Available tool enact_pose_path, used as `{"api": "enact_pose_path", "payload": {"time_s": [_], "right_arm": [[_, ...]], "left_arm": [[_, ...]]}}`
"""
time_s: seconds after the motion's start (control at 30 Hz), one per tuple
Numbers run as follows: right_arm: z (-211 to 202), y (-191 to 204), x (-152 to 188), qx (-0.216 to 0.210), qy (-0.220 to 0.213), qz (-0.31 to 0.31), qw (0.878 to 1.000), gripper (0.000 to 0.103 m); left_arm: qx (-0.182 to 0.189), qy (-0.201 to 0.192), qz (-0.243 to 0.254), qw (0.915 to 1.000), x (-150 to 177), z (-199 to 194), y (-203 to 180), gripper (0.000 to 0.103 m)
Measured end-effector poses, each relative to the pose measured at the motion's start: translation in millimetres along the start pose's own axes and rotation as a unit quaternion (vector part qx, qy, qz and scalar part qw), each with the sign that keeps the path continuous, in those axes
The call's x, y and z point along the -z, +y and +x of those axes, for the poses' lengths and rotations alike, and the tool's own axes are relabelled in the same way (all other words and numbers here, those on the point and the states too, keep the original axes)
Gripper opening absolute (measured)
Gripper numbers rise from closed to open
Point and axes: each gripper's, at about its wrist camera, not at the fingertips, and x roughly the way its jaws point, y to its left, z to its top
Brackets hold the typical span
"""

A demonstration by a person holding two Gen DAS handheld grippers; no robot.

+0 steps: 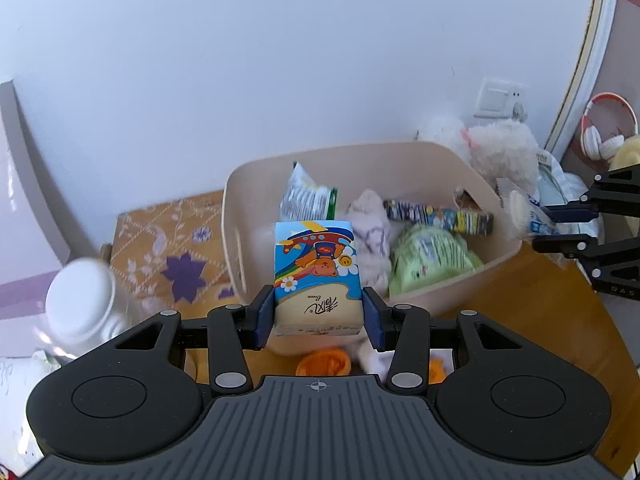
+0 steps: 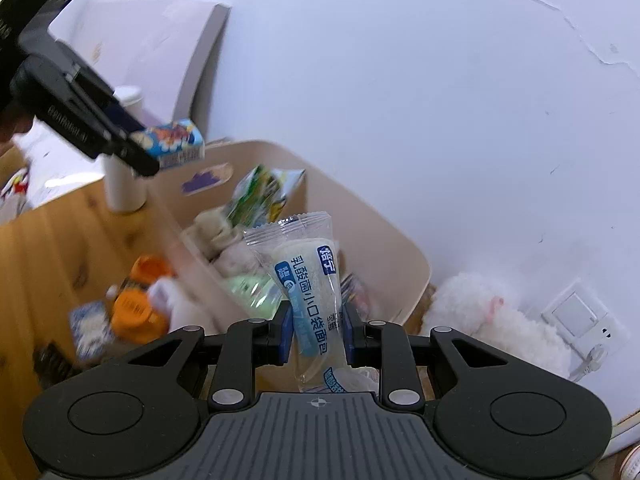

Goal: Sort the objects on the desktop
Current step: 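Carry the tissue pack and bread roll into the basket and release both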

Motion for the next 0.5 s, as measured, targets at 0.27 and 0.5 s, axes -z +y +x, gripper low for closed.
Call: {"api": "enact_pose_path", "payload": {"time_s": [0.27, 0.5], "right_arm": [[35.1, -13.2, -23.1, 0.033, -0.011, 0.059, 0.998, 0.024], [66.3, -17.0, -36.3, 0.04, 0.004, 0.08, 0.996, 0.024]], "left_arm": [[0.016, -0.014, -0.002, 0.9998, -29.2, 27.5, -11.8, 0.046], [0.035, -0.015, 0.009, 0.9992, -47.0, 55.3, -32.2, 0.046]]}}
